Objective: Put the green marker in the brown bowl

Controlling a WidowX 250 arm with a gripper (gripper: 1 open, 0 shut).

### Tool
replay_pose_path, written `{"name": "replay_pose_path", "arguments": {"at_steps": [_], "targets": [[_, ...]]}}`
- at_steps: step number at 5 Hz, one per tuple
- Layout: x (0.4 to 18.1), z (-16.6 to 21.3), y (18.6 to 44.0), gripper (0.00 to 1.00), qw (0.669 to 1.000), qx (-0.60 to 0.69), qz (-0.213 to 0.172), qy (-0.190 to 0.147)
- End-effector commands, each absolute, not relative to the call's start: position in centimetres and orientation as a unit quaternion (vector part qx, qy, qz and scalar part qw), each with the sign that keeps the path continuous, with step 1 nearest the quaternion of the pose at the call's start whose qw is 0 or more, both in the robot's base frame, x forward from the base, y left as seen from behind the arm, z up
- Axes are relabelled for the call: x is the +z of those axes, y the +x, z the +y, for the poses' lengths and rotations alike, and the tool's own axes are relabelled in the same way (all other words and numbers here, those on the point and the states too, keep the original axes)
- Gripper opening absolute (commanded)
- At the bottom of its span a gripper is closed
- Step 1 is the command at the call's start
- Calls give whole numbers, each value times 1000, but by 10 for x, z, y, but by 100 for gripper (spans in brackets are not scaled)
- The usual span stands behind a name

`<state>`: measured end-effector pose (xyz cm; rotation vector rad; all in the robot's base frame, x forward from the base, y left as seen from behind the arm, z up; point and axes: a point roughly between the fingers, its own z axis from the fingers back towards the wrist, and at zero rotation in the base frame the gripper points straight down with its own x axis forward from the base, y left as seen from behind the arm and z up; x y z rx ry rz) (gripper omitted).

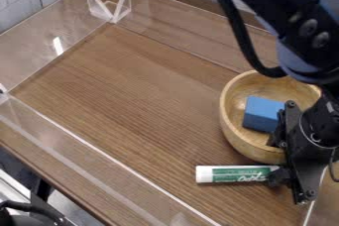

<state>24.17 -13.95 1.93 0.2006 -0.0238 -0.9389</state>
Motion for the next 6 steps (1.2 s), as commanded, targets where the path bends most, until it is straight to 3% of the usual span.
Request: {"name": "replay_pose_path", "arguments": {"at_steps": [1,2,6], "targets": [[21,-141,238,100,874,-476,-14,95],[23,-143,238,0,864,-494,-18,96],[22,-144,234,0,846,-523,-25,97]]}}
